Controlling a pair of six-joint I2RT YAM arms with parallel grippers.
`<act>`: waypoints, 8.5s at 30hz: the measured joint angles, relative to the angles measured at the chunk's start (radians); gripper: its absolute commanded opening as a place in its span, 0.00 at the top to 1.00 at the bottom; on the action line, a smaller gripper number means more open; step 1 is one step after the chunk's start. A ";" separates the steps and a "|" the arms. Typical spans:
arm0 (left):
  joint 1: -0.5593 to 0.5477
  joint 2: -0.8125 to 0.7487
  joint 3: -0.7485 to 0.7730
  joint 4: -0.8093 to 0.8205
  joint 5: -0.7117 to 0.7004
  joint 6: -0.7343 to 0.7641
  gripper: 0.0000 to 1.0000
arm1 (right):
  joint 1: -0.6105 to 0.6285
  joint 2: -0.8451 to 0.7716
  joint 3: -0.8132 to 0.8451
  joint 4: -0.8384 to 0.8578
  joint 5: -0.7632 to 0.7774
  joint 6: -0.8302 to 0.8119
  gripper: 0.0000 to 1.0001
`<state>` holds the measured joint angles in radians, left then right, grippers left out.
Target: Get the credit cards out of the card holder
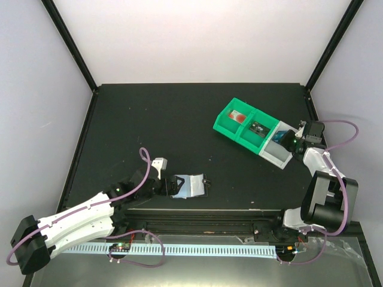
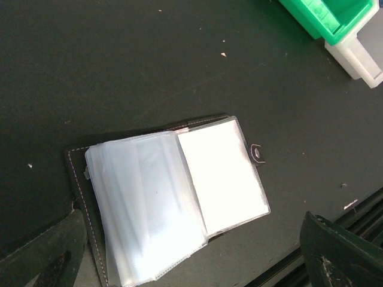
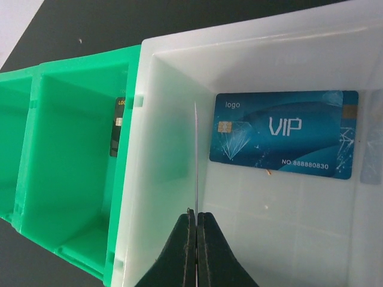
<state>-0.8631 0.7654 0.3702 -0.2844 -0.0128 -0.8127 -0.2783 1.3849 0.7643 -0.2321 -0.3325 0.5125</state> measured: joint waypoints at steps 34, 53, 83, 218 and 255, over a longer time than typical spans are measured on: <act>0.005 0.000 0.000 -0.005 0.000 -0.013 0.01 | -0.005 0.153 0.062 0.039 0.045 -0.036 0.91; 0.005 0.000 0.000 -0.013 0.000 -0.018 0.01 | -0.005 0.151 0.127 -0.032 0.173 0.029 0.77; 0.007 0.153 -0.037 0.072 0.076 -0.018 0.06 | 0.386 -0.124 0.145 -0.180 0.051 0.020 0.68; 0.137 0.223 -0.095 0.246 0.282 -0.029 0.50 | 1.172 0.087 -0.261 0.295 0.028 0.276 0.76; 0.137 0.183 -0.094 0.176 0.256 -0.028 0.70 | 1.172 0.089 -0.262 0.299 0.027 0.279 0.77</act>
<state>-0.7265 0.9485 0.2760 -0.1085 0.2436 -0.8410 0.8932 1.4734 0.5026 0.0669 -0.3054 0.7918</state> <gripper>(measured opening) 0.287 0.236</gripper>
